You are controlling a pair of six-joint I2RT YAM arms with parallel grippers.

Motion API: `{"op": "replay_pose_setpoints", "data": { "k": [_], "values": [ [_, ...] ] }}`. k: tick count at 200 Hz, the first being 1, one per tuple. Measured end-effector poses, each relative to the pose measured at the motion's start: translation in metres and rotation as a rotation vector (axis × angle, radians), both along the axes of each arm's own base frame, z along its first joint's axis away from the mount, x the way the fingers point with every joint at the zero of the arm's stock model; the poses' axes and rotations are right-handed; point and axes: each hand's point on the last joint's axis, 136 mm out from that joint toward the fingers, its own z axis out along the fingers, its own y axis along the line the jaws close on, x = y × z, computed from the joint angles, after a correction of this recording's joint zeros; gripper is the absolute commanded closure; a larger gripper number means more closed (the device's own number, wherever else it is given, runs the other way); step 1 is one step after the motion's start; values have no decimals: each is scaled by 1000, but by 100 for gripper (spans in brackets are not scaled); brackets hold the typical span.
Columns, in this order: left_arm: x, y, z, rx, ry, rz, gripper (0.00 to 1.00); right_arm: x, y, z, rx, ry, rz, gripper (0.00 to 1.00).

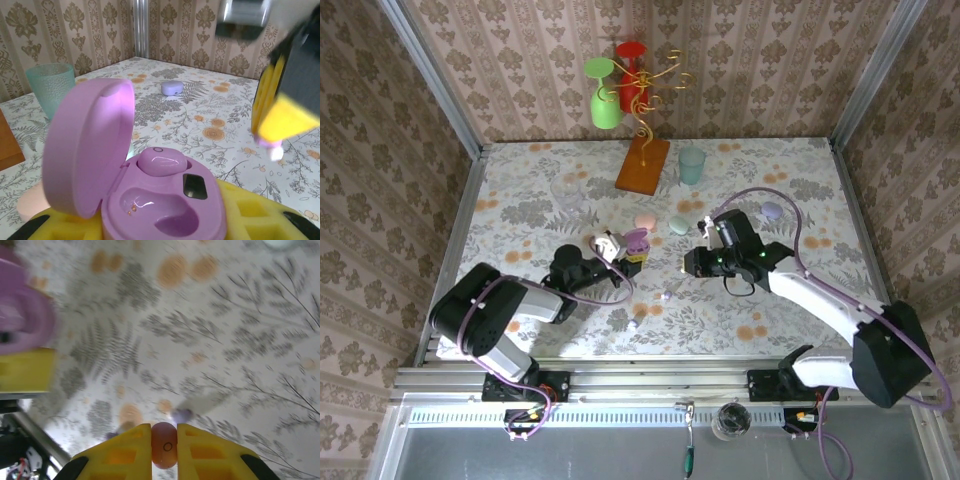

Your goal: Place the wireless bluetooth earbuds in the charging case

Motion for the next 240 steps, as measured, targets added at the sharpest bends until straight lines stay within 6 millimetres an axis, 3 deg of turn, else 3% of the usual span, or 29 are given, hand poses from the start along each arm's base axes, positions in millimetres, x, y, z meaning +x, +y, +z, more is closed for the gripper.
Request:
{"op": "replay_pose_setpoints", "data": {
  "k": [33, 73, 127, 216, 240],
  "values": [
    [-4, -8, -4, 20, -19, -26, 69, 5, 24, 48, 40, -107, 42, 83],
    [-4, -18, 4, 12, -52, -49, 70, 13, 47, 71, 54, -148, 81, 83],
    [-10, -29, 3, 14, -61, -82, 70, 22, 72, 59, 22, -131, 134, 83],
    [-15, -34, 3, 15, -59, -98, 70, 27, 75, 38, -17, -98, 132, 82],
    [-15, -34, 1, 21, -52, -96, 70, 26, 77, 36, -19, -93, 137, 74]
  ]
}}
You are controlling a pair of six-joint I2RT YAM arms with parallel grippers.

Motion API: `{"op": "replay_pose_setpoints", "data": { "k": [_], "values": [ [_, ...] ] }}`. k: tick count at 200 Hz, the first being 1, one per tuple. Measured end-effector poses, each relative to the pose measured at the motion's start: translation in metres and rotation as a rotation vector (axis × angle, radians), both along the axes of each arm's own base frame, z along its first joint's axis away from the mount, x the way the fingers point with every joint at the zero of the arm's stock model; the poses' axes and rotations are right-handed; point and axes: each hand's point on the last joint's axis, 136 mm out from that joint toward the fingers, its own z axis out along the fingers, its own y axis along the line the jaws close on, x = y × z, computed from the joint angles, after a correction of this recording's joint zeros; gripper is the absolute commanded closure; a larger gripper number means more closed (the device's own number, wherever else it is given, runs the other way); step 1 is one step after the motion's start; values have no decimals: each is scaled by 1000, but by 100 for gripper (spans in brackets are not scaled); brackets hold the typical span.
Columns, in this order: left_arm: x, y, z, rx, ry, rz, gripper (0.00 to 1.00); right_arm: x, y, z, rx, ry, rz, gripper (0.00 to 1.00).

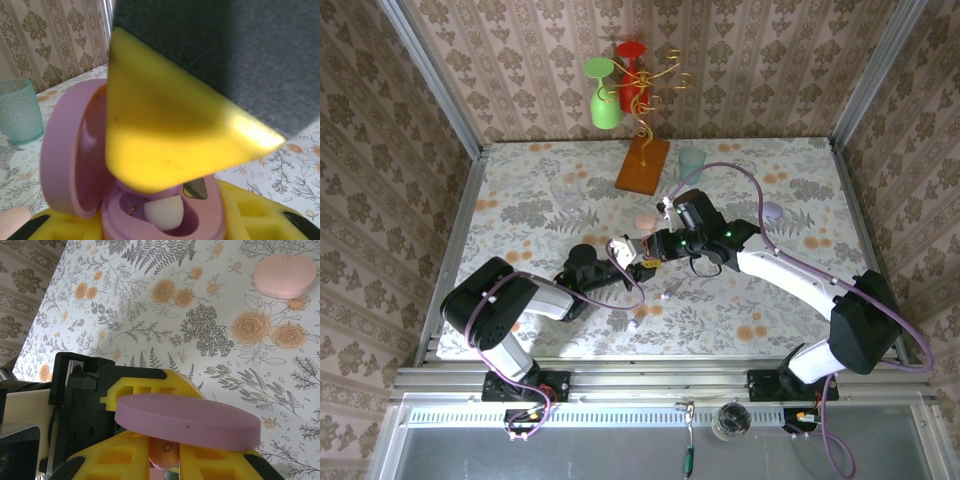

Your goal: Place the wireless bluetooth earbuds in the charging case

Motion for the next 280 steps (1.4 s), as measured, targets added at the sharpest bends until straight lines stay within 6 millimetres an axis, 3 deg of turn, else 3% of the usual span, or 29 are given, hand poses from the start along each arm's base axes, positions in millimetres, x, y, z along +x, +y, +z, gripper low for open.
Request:
{"op": "replay_pose_setpoints", "data": {
  "k": [26, 51, 89, 119, 178, 232, 280],
  "values": [
    [0, 0, -1, 4, 5, 2, 70, -1, 2, 1, 7, 1, 9, 60],
    [0, 0, -1, 2, 2, 1, 70, -3, 1, 8, 16, -14, 7, 58],
    [0, 0, 0, -1, -2, -1, 70, -8, -13, 39, 56, -83, -17, 59],
    [-3, -1, 1, 3, -15, -16, 70, -7, -23, 62, 92, -133, -38, 70],
    [-14, -6, 3, 2, -34, -75, 70, 11, -24, 39, 44, -69, -63, 73],
    [-12, -4, 15, -33, -15, -52, 70, 2, -24, 23, 37, -17, -44, 73],
    [-13, -3, 24, -77, 46, -55, 68, -11, -47, 33, 143, 13, -116, 41]
  ]
}}
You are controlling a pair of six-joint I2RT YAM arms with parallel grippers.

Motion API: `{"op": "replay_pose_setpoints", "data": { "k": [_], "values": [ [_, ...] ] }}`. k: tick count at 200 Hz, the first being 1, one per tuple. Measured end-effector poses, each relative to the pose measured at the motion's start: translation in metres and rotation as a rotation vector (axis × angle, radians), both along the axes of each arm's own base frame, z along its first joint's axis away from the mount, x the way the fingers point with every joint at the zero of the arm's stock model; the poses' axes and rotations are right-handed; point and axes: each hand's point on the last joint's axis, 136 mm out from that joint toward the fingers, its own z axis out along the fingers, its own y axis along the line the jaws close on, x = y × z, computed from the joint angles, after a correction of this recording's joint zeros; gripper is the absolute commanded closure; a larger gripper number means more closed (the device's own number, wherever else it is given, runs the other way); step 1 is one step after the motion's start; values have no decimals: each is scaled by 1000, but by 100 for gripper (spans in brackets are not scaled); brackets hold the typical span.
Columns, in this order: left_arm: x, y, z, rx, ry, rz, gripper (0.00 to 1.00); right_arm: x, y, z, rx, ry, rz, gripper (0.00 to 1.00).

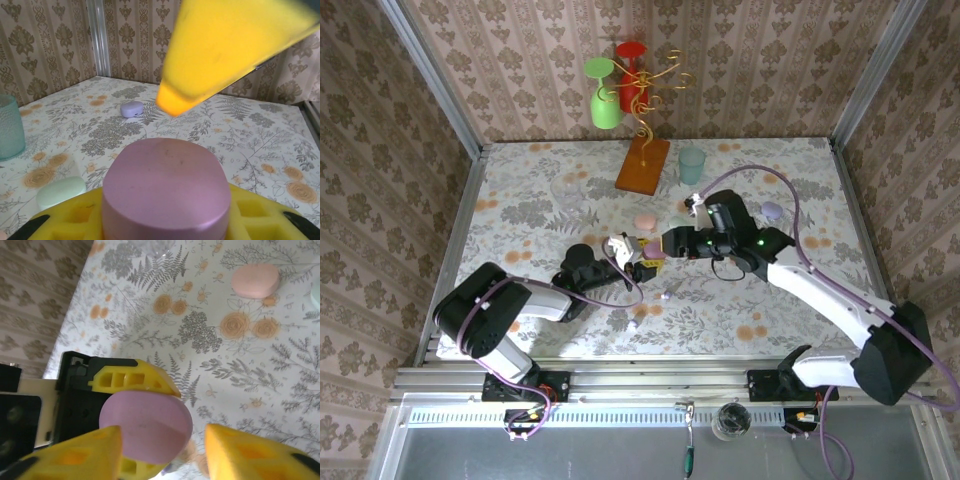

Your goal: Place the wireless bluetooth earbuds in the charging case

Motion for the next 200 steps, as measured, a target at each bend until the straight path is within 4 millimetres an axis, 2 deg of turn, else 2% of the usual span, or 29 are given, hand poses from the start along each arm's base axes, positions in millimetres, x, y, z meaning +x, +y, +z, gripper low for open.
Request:
{"op": "replay_pose_setpoints", "data": {
  "k": [16, 37, 62, 86, 99, 113, 134, 151, 167, 200],
  "values": [
    [-2, 0, 4, -13, 15, -9, 69, 0, -6, 3, 80, 20, -15, 36],
    [-4, -1, 12, -35, 22, -23, 69, -3, -6, -2, 188, 85, -19, 34],
    [-4, -3, 23, -61, 20, -39, 69, -13, 6, -8, 310, 175, 23, 35],
    [-4, -5, 29, -75, 22, -46, 69, -14, 19, -7, 419, 233, 56, 38],
    [-4, -6, 29, -76, 24, -48, 69, -13, 24, -6, 472, 254, 70, 44],
    [-3, -6, 31, -79, 22, -49, 69, -11, 28, -1, 520, 265, 82, 53],
    [-3, -6, 35, -89, 16, -51, 69, -8, 30, 4, 574, 283, 90, 60],
    [-2, -4, 38, -97, 14, -47, 68, -7, 30, 6, 606, 300, 89, 71],
    [-2, -4, 41, -106, 10, -47, 62, -7, 29, 9, 624, 300, 100, 80],
    [-4, -4, 43, -107, -3, -58, 31, -3, 24, 8, 634, 292, 81, 84]
  ]
}}
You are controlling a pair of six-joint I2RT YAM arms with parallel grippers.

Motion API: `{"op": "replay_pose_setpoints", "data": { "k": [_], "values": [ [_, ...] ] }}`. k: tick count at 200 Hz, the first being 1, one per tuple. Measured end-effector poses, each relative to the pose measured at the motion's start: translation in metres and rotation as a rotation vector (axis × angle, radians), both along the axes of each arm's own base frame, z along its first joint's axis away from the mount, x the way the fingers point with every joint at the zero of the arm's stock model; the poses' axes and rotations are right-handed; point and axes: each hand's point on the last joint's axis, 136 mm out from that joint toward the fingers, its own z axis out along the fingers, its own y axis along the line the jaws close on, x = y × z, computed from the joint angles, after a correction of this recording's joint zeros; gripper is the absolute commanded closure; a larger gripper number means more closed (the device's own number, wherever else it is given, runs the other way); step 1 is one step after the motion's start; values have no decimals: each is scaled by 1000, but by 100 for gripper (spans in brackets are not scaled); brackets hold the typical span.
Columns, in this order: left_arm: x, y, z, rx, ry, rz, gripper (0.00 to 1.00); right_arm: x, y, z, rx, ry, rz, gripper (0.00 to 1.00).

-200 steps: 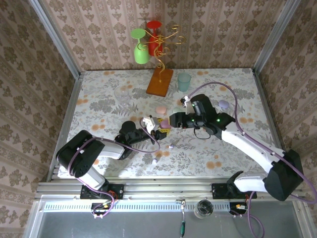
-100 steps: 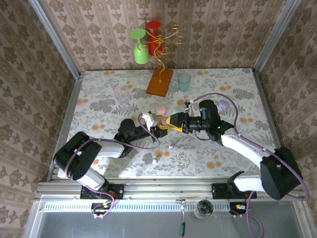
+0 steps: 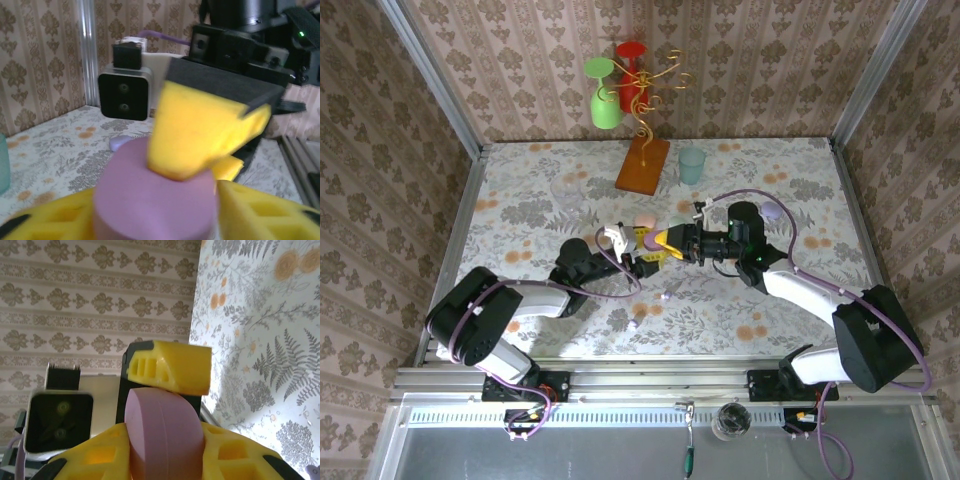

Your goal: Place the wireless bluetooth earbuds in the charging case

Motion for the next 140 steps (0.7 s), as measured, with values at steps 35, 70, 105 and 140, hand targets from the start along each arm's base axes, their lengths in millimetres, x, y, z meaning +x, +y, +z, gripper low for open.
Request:
{"op": "replay_pose_setpoints", "data": {
  "k": [35, 70, 105, 140],
  "values": [
    [-2, 6, -17, 53, 0, 16, 13, 19, -22, -19, -55, 9, -99, 86],
    [-9, 18, -37, 168, -3, 48, 0, 41, -38, -77, -174, 86, -171, 86],
    [-15, 25, -56, 292, -14, 64, 0, 46, -46, -147, -292, 218, -200, 82],
    [-18, 29, -74, 367, 3, 64, 0, 42, -55, -178, -367, 265, -219, 73]
  ]
}}
